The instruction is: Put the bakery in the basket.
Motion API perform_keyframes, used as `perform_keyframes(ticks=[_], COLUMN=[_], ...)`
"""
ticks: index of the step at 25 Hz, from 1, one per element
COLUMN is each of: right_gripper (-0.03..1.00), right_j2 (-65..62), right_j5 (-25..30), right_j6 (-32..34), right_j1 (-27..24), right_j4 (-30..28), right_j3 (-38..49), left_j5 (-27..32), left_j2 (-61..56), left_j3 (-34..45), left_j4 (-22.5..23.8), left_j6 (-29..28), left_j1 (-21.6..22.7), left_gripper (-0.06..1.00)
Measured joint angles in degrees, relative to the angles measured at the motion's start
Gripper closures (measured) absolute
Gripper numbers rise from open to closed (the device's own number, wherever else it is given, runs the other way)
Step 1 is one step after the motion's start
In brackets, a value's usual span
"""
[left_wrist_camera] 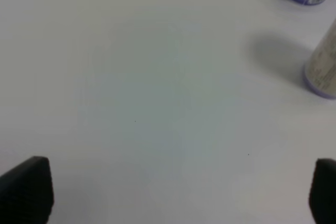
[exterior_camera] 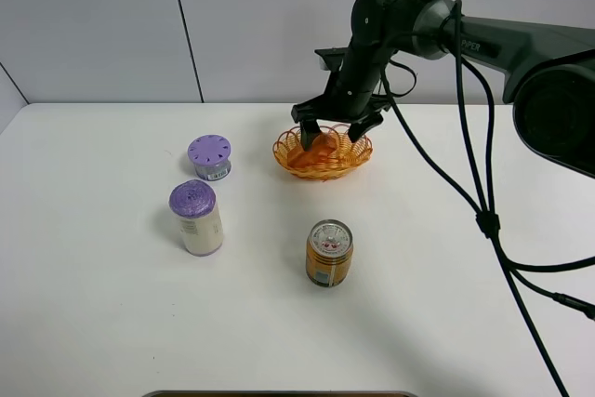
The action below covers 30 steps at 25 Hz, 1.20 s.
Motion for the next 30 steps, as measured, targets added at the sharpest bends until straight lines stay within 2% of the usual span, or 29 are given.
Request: perform_keyframes(ticks=[9,14,20,26,30], right_gripper=[0.14,0.14,0.14,0.14,0.14], right_j2=[-3.7,-8.05,-13.79,-22.4,-29.6], right_j5=[3.87,8.39,9.15,9.51,9.53], right_j6=[0.0,0.0,0.0,0.52,1.02], right_j1=[0.0,0.0,0.0,0.0,0.0], right_j4=[-0.48,-4.25,-7.62,-7.9,-10.16], right_j3=[0.0,0.0,0.0,0.06,3.06], left_j5=[0.0,0.0,0.0,0.0,0.0], left_j2=[0.0,0.0,0.0,0.0,0.0], left_j3=[0.0,0.0,0.0,0.0,0.0], left_j4=[0.0,0.0,0.0,0.0,0.0], left_j6=[0.0,0.0,0.0,0.0,0.0], left_j1=[0.0,0.0,0.0,0.0,0.0], left_gripper=[-0.05,-0.05,-0.05,-0.05,-0.05])
